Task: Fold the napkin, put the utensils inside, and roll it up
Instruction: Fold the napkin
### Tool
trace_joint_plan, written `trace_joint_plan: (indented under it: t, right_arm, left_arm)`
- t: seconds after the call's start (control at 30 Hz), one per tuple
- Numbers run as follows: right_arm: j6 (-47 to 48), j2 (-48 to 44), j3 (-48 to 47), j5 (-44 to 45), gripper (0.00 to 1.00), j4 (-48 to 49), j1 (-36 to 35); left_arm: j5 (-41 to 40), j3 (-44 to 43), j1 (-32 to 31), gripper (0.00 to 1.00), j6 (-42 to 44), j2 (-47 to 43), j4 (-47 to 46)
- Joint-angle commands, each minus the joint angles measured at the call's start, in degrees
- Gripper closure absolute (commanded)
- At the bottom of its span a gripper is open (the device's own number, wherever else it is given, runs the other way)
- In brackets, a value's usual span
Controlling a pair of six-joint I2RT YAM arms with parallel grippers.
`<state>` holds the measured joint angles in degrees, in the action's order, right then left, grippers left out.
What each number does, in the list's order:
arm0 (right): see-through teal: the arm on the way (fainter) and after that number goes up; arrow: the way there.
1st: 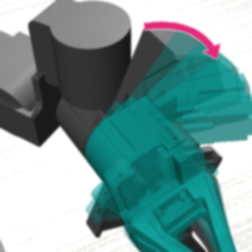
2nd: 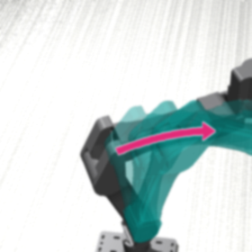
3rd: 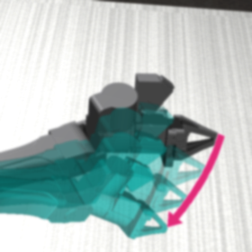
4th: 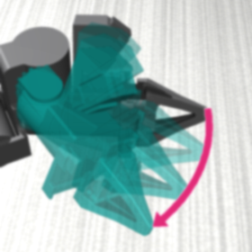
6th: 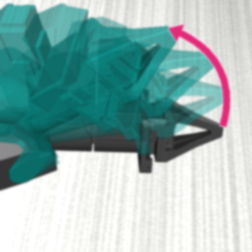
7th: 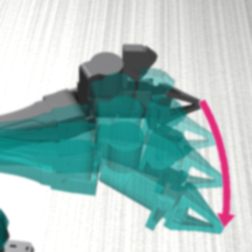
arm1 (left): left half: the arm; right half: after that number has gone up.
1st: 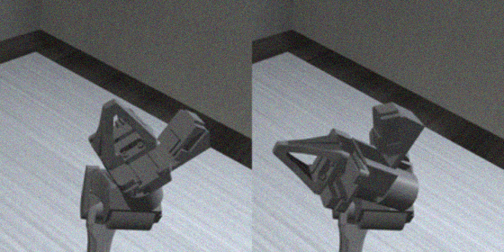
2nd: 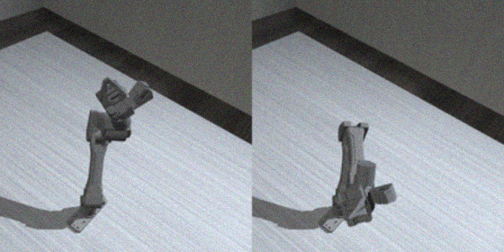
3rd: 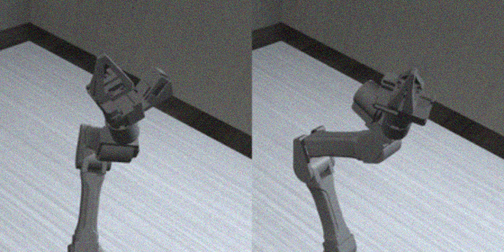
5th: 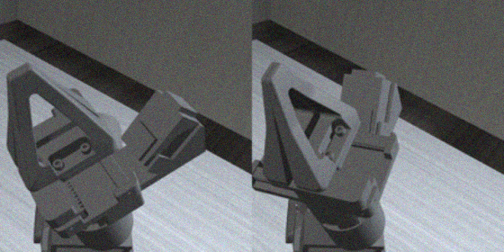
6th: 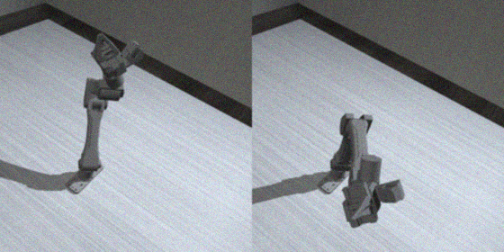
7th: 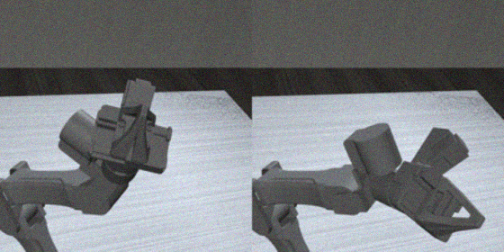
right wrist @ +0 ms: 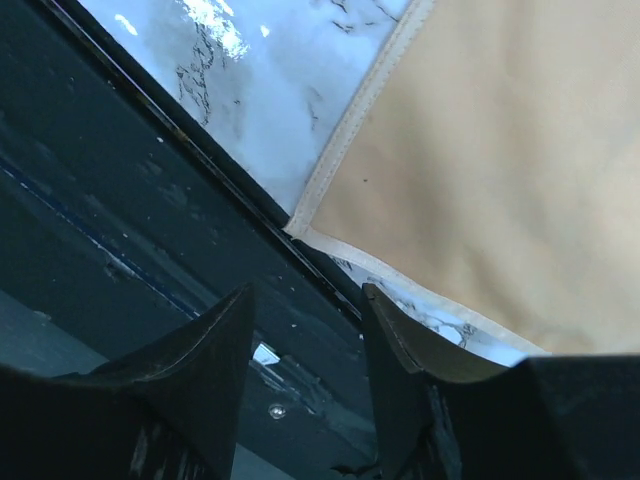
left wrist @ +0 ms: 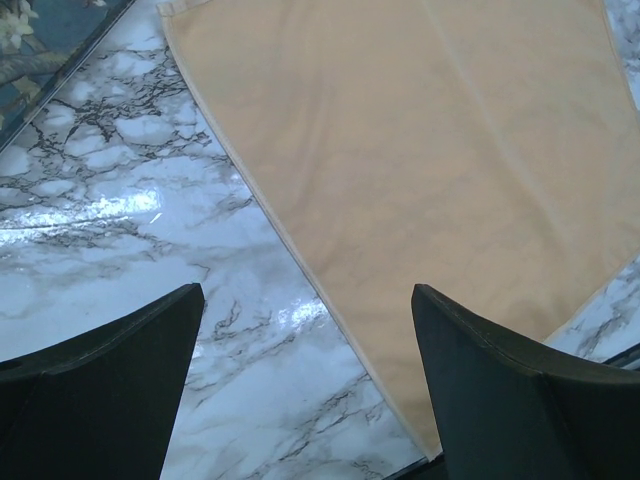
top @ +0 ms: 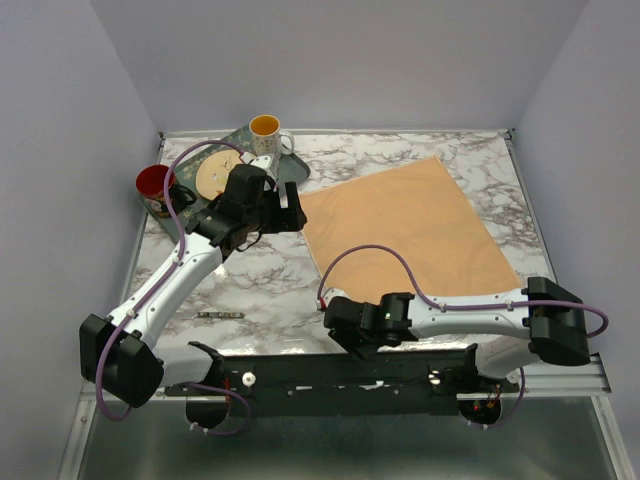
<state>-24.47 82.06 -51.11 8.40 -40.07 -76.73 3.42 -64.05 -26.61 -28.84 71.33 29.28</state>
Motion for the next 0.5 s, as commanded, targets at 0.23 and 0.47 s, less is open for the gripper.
trace_joint_plan:
  t: [0.23,0.47]
  right_arm:
    - [6.6,7.4,-2.9,4.6,0.44,4.7,-2.3]
    - [8.6,9.2,-4.5,5.0,0.53,5.0,-4.0]
  left_arm:
    - [-1.0,1.7,1.7,0.05,0.9,-1.3,-1.0]
    - [-0.2,3.0,4.1,0.05,0.6,-1.5,-0.7]
